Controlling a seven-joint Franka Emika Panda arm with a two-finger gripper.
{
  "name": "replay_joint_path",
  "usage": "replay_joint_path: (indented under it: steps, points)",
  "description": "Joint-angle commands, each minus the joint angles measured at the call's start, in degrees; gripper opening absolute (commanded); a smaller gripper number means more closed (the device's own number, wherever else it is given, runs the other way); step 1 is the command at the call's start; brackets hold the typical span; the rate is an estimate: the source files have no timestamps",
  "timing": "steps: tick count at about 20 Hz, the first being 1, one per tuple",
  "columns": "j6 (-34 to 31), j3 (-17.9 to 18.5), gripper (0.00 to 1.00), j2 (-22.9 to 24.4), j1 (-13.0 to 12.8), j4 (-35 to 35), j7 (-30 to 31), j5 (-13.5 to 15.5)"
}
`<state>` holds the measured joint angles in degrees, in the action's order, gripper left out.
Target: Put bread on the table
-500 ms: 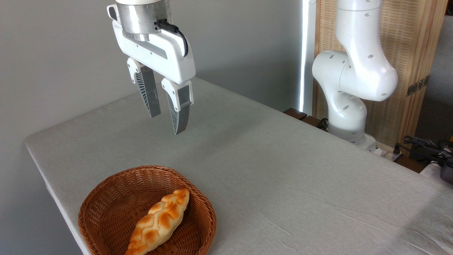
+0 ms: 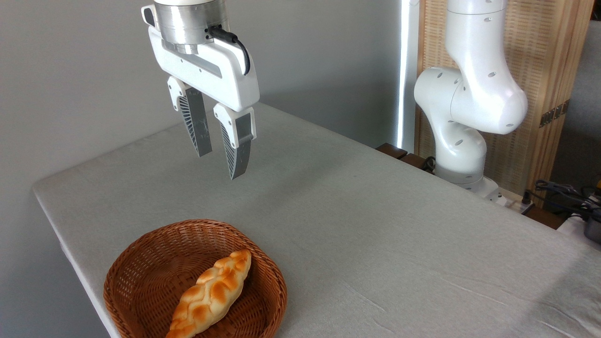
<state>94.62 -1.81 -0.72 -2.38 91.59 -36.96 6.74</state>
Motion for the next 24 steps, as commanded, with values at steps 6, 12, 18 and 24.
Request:
replay_joint_path:
  steps: [6, 12, 18, 24]
  points:
    - [8.89, 2.33, 1.00, 0.10, -0.26, 3.85, 1.19, -2.34]
    - [24.37, 2.42, 1.00, -1.82, -0.26, 12.38, 1.11, -2.60]
    - [26.14, 2.42, 1.00, -6.74, -0.43, 13.09, 0.93, -6.12]
    - [28.32, 1.99, 1.00, -8.33, -0.79, 15.98, 1.37, -10.42]
